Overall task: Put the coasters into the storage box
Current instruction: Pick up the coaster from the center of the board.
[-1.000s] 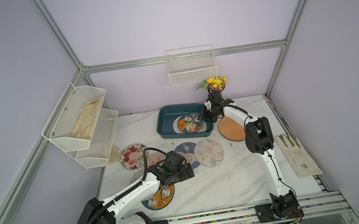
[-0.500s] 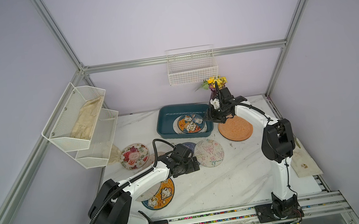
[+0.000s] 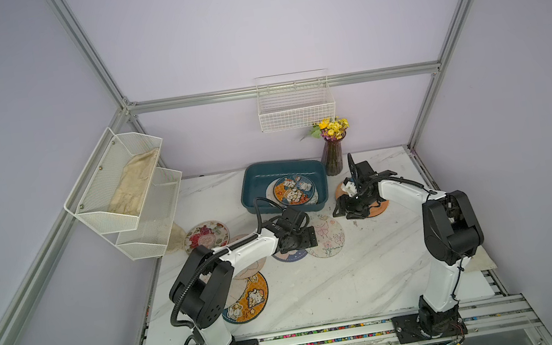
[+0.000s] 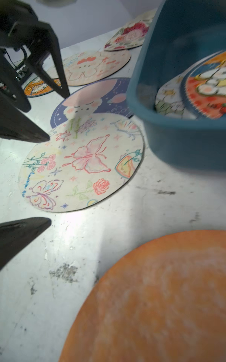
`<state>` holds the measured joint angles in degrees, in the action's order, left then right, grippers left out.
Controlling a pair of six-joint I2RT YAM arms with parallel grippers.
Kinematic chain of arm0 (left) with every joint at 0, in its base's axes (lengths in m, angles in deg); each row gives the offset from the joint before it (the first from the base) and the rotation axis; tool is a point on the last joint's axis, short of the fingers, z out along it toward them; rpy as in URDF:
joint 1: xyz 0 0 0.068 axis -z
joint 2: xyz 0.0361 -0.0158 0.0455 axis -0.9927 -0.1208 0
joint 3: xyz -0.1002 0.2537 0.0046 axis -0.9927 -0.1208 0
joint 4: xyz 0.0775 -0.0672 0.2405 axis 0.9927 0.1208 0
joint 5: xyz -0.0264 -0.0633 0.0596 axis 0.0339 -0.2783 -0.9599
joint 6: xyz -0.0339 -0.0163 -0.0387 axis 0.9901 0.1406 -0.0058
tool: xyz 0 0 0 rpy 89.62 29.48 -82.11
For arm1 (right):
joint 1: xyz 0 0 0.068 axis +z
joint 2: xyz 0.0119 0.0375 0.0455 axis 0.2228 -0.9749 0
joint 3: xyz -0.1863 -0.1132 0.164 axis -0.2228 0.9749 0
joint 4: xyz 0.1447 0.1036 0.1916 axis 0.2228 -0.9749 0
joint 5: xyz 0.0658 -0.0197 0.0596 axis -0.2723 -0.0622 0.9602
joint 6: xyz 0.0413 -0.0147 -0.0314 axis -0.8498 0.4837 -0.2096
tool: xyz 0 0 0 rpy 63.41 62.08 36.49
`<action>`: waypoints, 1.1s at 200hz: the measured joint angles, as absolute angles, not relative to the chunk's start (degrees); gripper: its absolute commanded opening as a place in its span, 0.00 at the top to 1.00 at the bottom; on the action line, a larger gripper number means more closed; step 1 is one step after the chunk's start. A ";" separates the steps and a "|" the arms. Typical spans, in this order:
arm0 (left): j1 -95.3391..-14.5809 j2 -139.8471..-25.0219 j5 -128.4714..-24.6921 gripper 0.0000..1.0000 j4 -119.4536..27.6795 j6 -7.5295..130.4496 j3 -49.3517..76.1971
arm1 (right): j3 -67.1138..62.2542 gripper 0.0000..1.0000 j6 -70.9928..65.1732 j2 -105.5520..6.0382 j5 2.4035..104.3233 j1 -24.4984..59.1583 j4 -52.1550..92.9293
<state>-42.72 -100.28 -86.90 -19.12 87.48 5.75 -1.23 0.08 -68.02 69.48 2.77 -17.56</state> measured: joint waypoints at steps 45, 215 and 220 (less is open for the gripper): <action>-44.27 -104.96 -85.74 0.17 -20.56 85.49 9.79 | 2.62 0.43 1.39 -68.02 69.37 2.77 -15.87; -44.89 -109.59 -82.57 0.27 -22.46 85.60 12.33 | 3.23 0.45 2.40 -71.15 69.94 2.77 -12.01; -44.89 -109.63 -82.44 0.27 -22.55 85.60 12.33 | 3.23 0.44 2.38 -71.19 70.10 2.77 -11.92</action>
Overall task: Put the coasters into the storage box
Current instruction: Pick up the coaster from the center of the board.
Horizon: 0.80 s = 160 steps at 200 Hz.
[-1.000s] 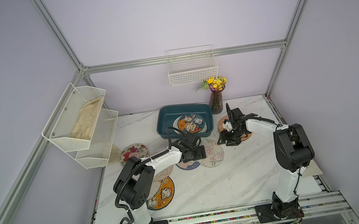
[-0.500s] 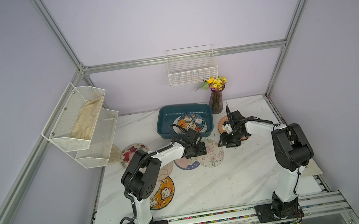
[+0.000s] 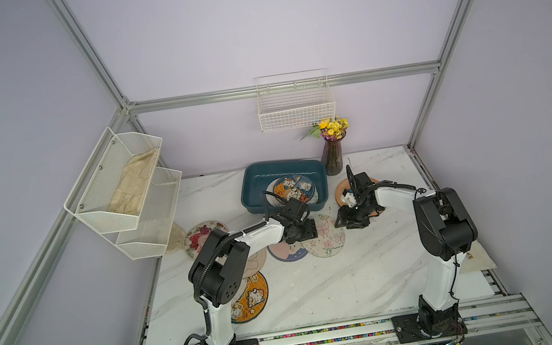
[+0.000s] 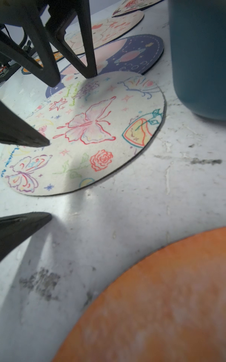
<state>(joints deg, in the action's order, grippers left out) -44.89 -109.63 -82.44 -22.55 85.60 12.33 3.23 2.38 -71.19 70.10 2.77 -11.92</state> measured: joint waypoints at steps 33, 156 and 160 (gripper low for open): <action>-44.91 -109.83 -81.50 0.27 -23.20 85.63 12.33 | 3.23 0.45 2.36 -71.54 71.23 2.83 -11.07; -44.91 -110.25 -80.41 0.37 -24.38 85.82 12.33 | 2.67 0.47 2.38 -72.33 72.24 3.62 -10.74; -44.91 -110.31 -80.30 0.38 -24.38 85.91 12.33 | 2.67 0.47 2.38 -72.35 72.22 3.64 -10.72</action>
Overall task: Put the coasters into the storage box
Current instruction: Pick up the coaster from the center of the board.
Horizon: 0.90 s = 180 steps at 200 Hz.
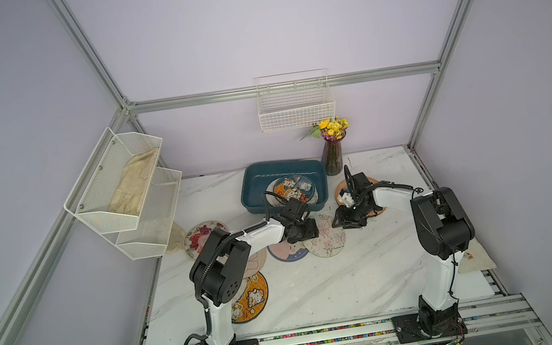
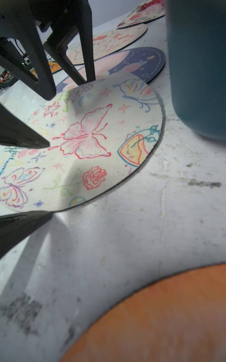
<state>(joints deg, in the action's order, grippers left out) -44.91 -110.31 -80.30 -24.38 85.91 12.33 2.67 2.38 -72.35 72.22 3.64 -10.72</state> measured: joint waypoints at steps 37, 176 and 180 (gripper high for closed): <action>-44.89 -110.55 -79.90 0.58 -24.52 86.59 12.33 | 2.62 0.47 2.38 -72.40 72.26 3.64 -10.74; -44.78 -103.86 -76.36 1.00 -22.37 85.98 12.50 | 4.35 0.38 1.26 -70.82 73.68 3.31 -10.06; -44.78 -103.19 -76.19 1.00 -22.05 85.84 12.63 | 4.57 0.38 1.22 -70.65 73.77 3.25 -10.06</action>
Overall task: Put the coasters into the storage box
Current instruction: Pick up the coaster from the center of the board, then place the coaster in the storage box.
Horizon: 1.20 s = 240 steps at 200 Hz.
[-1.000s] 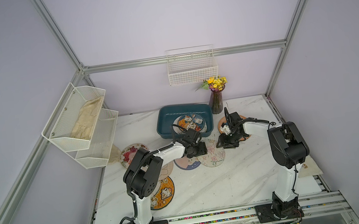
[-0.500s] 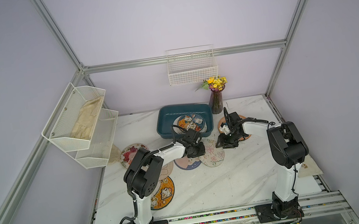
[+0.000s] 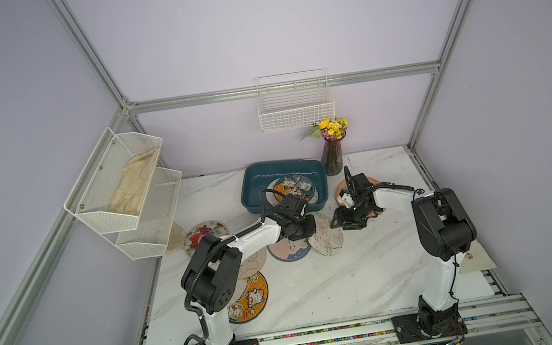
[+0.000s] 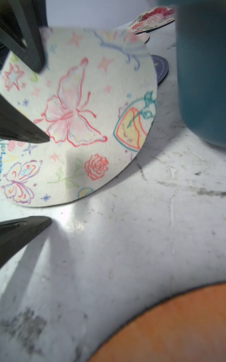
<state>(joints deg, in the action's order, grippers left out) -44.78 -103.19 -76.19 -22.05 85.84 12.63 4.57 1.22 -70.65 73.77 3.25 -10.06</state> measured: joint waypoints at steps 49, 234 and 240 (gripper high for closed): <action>-45.08 -99.19 -75.16 1.00 -17.81 82.59 19.25 | 6.60 0.37 0.32 -68.27 73.81 3.12 -10.21; -56.36 -119.99 -70.40 1.00 -16.34 74.57 48.24 | 10.34 0.36 -3.72 -60.27 73.96 2.92 -9.86; -56.78 -120.69 -70.37 1.00 -16.56 74.57 48.24 | 10.34 0.36 -3.90 -60.13 73.96 2.92 -9.88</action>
